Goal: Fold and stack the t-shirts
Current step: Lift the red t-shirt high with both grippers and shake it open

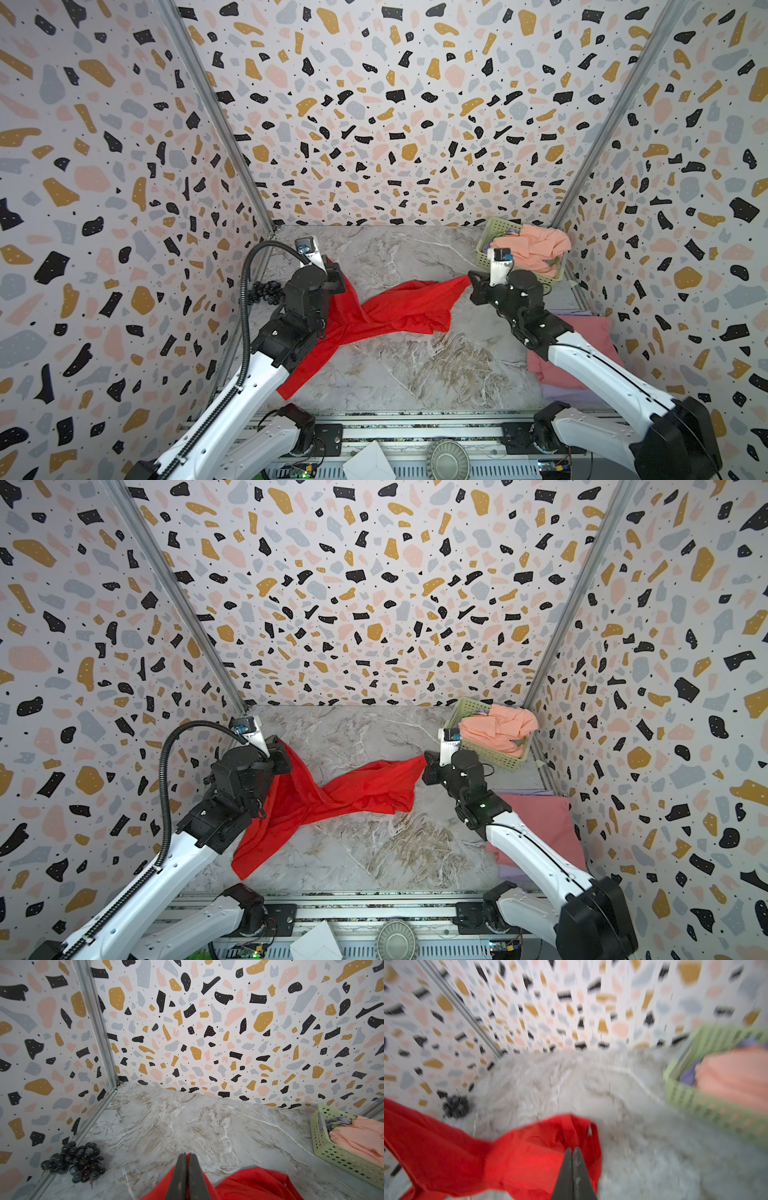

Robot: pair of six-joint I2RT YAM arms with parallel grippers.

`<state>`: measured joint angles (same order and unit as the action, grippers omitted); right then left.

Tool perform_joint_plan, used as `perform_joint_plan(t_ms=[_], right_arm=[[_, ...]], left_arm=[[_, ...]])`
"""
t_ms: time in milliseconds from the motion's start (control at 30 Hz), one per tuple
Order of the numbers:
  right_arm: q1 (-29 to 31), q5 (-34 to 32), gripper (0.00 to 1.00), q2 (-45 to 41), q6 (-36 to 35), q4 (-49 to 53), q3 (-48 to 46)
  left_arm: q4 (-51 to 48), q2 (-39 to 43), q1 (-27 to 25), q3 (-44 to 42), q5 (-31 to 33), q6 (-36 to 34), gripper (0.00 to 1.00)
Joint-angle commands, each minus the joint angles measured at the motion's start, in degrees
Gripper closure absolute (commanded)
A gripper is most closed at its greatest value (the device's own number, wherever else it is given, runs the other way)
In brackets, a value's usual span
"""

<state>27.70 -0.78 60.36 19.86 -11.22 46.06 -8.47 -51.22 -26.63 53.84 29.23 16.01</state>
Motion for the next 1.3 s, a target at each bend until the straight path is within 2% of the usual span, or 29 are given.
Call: perform_joint_plan(t_ms=[0, 167, 333, 533, 700, 933, 1033, 1167, 1267], right_arm=[[0.1, -5.7, 1.00, -3.4, -6.9, 0.1, 8.3], [0.1, -7.1, 1.00, -3.4, -15.4, -0.1, 18.7], [0.1, -7.6, 1.00, 0.3, -24.5, -3.4, 35.2], [0.1, -3.2, 1.00, 2.8, -29.2, -0.3, 52.6], [0.1, -2.4, 1.00, 4.2, -33.6, 2.6, 62.1], [0.1, -2.6, 1.00, 7.3, -38.3, 4.1, 70.7], [0.1, -5.3, 1.00, 10.9, -40.9, 3.3, 71.5], [0.1, -5.8, 1.00, 15.2, -40.5, 3.3, 68.8], [-0.3, -5.5, 1.00, 17.7, -38.9, 0.1, 63.6]], left_arm=[[4.7, 2.4, 0.4, 4.6, 1.8, -3.0, 1.00], [6.3, 3.1, 0.4, 9.5, 1.6, -6.3, 1.00], [8.9, 3.1, 0.4, 16.8, -3.6, -9.2, 1.00], [8.4, 6.4, 0.5, 21.8, -5.9, -11.9, 1.00], [7.7, 9.2, 0.4, 25.7, -8.4, -14.0, 1.00], [7.0, 11.0, 0.4, 29.2, -9.2, -15.5, 1.00], [7.1, 9.9, 0.4, 28.3, -7.7, -15.6, 1.00], [8.8, 7.0, 0.4, 24.2, -2.7, -16.0, 1.00], [11.9, 4.1, 0.5, 20.0, 3.7, -16.7, 1.00]])
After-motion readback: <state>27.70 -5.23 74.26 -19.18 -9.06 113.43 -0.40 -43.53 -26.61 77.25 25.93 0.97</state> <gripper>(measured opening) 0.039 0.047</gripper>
